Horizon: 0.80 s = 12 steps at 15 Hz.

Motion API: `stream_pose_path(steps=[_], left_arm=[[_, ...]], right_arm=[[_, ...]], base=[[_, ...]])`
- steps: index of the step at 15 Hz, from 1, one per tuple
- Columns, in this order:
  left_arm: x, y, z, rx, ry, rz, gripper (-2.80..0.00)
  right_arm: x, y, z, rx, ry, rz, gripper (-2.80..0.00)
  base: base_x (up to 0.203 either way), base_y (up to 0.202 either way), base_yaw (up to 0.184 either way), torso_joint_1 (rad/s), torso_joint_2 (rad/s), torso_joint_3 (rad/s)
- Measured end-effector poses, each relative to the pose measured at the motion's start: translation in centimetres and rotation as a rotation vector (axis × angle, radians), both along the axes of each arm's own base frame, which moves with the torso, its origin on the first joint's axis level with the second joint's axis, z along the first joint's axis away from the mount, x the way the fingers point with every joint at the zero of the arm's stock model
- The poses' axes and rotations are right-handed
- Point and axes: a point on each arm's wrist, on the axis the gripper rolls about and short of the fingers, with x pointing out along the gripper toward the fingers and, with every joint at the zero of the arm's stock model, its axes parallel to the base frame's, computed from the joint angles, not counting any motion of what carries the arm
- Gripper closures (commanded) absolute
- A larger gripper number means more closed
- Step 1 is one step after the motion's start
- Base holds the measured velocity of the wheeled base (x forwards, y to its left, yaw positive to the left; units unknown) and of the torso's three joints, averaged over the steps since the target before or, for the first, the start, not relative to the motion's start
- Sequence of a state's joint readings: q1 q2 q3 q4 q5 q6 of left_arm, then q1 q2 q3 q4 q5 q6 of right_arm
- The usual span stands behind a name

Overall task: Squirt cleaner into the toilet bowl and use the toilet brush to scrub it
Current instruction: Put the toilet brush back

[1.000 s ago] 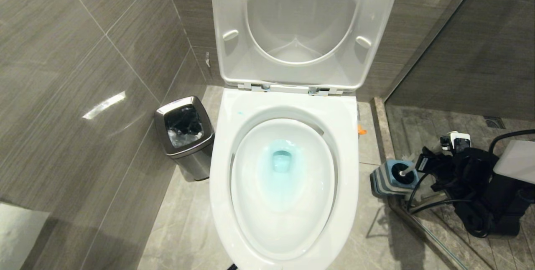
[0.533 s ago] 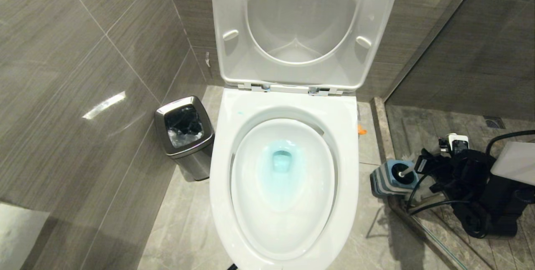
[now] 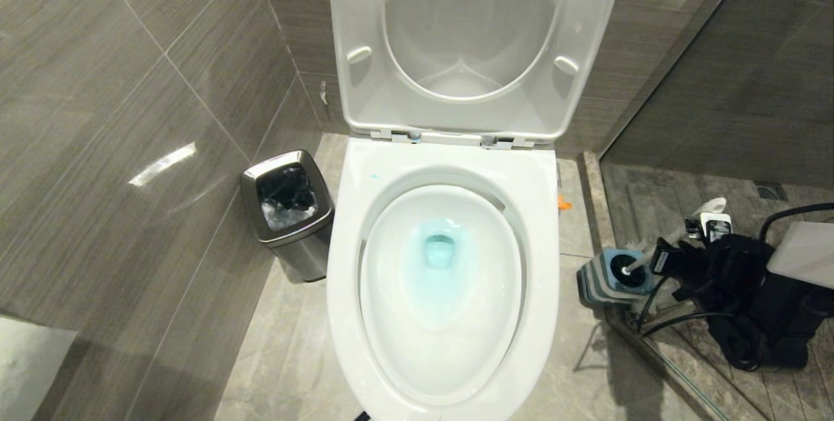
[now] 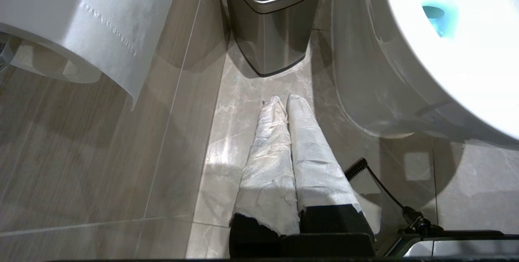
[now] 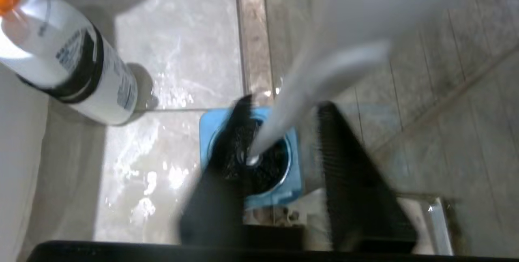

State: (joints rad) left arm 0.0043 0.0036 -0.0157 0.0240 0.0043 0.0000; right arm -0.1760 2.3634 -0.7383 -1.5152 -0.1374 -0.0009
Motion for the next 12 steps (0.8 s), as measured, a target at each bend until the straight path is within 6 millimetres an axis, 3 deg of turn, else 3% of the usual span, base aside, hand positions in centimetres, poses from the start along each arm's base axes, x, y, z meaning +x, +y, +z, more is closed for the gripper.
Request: stream_pose_path(steps=[8, 12], left_arm=[[0.0, 0.0, 0.0, 0.000, 0.000, 0.000, 0.00], [0.0, 0.0, 0.0, 0.000, 0.001, 0.000, 0.00]], right_arm=[[-1.2, 0.2, 2.3, -0.005, -0.038, 0.008, -2.80], [-3.6, 1.3, 3.4, -0.006, -0.007, 0.033, -2.80]], base=[[0.000, 0.000, 0.000, 0.000, 0.00, 0.000], [0.000, 0.000, 0.000, 0.000, 0.00, 0.000]])
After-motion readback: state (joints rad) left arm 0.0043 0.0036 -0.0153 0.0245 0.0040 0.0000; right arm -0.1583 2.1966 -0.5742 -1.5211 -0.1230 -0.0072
